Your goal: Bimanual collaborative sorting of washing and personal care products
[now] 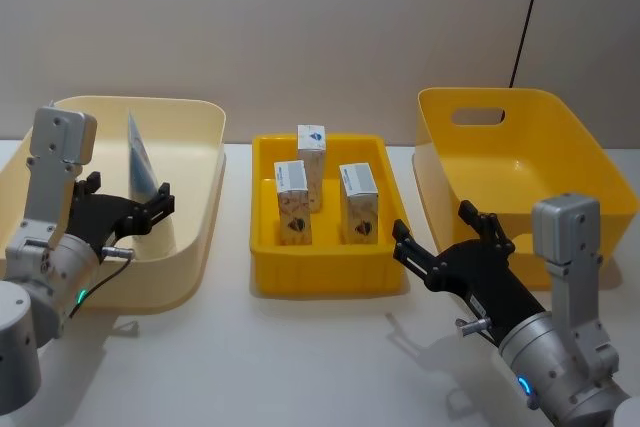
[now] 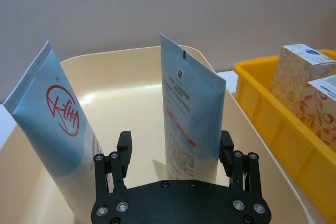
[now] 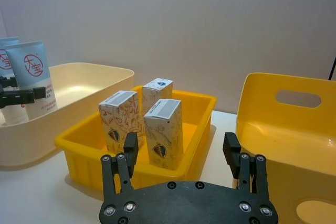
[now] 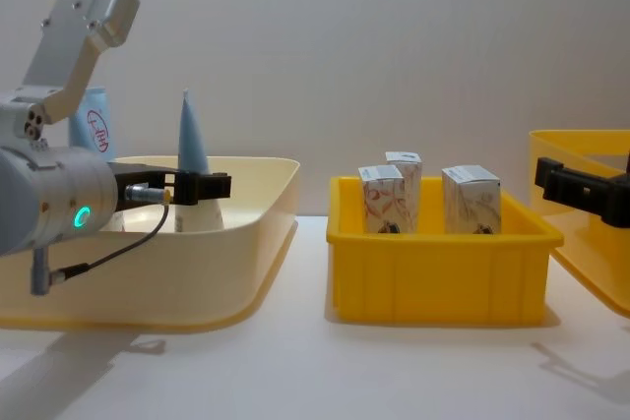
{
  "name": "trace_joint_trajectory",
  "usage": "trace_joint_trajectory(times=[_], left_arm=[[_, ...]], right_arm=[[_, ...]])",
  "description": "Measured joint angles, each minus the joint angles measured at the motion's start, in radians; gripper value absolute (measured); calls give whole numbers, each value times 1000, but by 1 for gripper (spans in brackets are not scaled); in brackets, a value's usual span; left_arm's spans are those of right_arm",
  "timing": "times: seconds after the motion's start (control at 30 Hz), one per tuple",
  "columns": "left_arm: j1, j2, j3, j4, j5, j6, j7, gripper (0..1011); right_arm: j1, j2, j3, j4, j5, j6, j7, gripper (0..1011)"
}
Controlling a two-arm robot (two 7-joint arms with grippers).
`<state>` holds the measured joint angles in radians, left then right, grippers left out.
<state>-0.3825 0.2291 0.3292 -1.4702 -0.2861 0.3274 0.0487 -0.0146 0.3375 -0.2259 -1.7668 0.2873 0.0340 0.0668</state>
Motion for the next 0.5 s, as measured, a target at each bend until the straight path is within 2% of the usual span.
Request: trace_joint_trajectory(times=[0.5], left_arm=[[-46,-53,-32,79,-34,-7,-22,1003]], right_arm=[[0,0,0,0,0,0,0,1009]])
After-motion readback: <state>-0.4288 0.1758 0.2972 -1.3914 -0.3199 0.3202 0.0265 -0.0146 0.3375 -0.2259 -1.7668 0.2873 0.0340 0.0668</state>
